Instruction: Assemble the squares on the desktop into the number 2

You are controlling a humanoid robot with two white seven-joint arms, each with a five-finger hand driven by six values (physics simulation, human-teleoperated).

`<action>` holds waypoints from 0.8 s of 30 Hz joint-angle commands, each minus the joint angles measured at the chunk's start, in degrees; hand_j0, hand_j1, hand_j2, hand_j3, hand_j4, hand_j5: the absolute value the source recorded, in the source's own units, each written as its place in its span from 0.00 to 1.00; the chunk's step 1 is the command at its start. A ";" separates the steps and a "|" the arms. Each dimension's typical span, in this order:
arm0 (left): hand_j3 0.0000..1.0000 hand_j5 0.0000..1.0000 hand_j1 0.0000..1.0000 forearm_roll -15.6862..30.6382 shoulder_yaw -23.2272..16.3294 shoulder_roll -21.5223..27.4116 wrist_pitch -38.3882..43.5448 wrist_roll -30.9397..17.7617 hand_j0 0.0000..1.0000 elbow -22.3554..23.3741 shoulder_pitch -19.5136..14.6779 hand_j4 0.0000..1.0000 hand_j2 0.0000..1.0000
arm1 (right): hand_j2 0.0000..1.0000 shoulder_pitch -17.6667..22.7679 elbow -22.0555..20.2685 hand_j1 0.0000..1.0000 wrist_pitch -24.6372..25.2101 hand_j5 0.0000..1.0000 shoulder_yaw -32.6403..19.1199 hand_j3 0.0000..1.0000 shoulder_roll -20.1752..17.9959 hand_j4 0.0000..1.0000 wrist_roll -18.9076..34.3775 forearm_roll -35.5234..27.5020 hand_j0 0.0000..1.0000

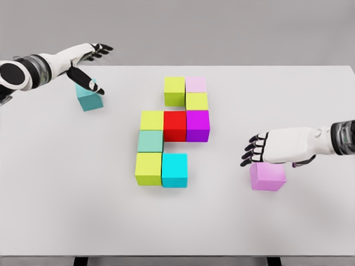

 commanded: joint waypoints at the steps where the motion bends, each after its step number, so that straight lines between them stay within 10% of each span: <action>1: 1.00 1.00 1.00 -3.84 0.08 0.25 3.01 2.72 1.00 -1.73 0.00 1.00 1.00 | 1.00 0.00 -0.01 1.00 0.12 1.00 0.70 1.00 0.23 1.00 -0.02 -0.21 1.00; 24: 1.00 1.00 1.00 -9.82 -2.64 -3.44 8.02 2.63 1.00 6.88 3.52 1.00 1.00 | 1.00 0.70 0.08 1.00 0.12 1.00 2.55 1.00 1.02 1.00 -0.02 3.92 1.00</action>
